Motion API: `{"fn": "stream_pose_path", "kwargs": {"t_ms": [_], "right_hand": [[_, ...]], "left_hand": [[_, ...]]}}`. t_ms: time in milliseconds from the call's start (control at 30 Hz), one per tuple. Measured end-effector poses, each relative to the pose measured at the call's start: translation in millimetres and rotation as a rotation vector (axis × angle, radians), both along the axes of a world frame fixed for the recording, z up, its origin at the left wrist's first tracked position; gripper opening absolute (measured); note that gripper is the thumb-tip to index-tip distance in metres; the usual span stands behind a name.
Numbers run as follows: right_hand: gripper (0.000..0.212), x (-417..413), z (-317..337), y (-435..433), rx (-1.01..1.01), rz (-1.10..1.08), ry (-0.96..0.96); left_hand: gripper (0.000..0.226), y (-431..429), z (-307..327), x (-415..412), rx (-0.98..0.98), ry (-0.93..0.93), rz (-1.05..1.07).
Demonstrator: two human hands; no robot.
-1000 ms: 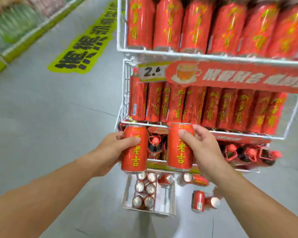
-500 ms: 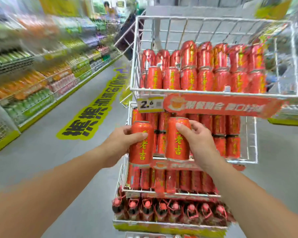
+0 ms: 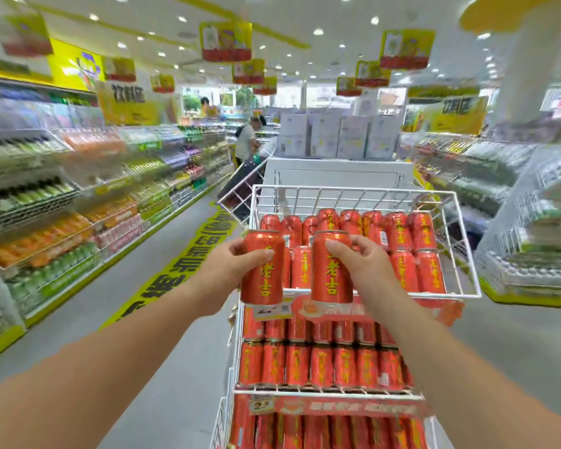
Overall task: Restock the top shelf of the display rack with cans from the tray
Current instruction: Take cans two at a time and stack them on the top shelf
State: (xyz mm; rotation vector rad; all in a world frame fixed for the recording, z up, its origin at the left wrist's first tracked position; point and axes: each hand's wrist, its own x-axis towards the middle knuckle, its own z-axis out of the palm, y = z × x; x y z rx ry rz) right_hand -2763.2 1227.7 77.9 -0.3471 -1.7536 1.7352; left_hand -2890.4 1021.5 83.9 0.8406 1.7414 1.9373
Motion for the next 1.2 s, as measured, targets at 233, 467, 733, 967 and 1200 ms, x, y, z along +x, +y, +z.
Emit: {"fn": "stream_pose_path", "kwargs": {"t_ms": [233, 467, 733, 967, 1200], "right_hand": [[0.046, -45, 31, 49, 0.063, 0.038, -0.029], [0.024, -95, 29, 104, 0.077, 0.059, -0.057], [0.033, -153, 17, 124, 0.116, 0.029, -0.105], [0.053, -192, 9, 131, 0.092, -0.083, -0.136], [0.043, -217, 6, 122, 0.258, -0.205, -0.203]], "left_hand": [[0.035, 44, 29, -27, -0.027, 0.029, 0.085], [0.021, 85, 30, -64, -0.033, 0.085, 0.217], [0.047, 122, 24, -111, -0.081, 0.051, 0.226], [0.038, 150, 15, -144, -0.128, 0.03, 0.274], [0.022, 171, 1, -167, -0.156, 0.061, 0.289]]}}
